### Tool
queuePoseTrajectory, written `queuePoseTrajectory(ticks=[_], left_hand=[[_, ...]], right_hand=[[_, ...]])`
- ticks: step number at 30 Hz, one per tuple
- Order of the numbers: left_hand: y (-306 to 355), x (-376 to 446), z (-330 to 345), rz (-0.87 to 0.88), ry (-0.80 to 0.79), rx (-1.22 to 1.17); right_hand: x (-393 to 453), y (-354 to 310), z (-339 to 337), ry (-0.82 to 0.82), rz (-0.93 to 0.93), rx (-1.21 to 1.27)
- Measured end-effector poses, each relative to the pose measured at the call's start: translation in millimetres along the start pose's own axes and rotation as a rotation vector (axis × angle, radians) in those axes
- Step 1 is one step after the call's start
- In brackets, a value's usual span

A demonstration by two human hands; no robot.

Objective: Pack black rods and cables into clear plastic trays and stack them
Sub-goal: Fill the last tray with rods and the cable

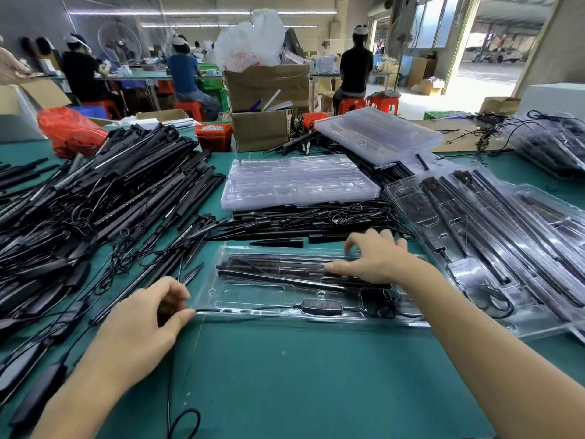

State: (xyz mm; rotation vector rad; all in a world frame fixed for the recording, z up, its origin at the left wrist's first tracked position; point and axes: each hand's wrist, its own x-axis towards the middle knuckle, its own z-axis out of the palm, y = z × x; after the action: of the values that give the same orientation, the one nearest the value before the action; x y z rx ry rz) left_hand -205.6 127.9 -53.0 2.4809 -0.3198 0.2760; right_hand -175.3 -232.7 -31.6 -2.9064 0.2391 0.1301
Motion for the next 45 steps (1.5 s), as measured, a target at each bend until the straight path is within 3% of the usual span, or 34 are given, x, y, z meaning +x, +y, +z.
queuePoseTrajectory(ticks=[3,6,9,14,19,23,26,28,30,33,40,45], left_hand=[[17,-7,5,0.123,0.161,0.230],[34,-13,16,0.323,0.053,0.208],[48,-10,30,0.480,-0.002,0.332],[54,5,37,0.565,0.117,0.353],[56,15,43,0.367,0.388,0.343],[69,17,47,0.118,0.418,0.253],[79,16,53,-0.161,0.130,0.146],[86,14,62,-0.231,-0.112,0.014],[100,12,69,-0.261,-0.311,-0.277],[124,14,77,-0.334,-0.453,-0.656],[156,13,100,-0.431,-0.309,-1.043],[148,15,98,-0.389,-0.148,-1.010]], right_hand=[[4,6,6,-0.014,-0.027,0.075],[4,7,9,-0.003,-0.027,0.124],[5,7,10,-0.028,-0.056,0.185],[1,8,10,-0.014,-0.054,0.312],[-3,9,5,-0.021,-0.037,0.453],[-5,6,5,0.051,0.034,0.433],[-5,8,4,0.084,0.089,0.482],[-4,10,4,0.093,0.115,0.522],[-4,11,4,0.106,0.153,0.558],[-4,12,5,0.127,0.212,0.584],[-9,13,9,0.139,0.140,0.712],[-22,29,-5,-0.235,0.061,1.049]])
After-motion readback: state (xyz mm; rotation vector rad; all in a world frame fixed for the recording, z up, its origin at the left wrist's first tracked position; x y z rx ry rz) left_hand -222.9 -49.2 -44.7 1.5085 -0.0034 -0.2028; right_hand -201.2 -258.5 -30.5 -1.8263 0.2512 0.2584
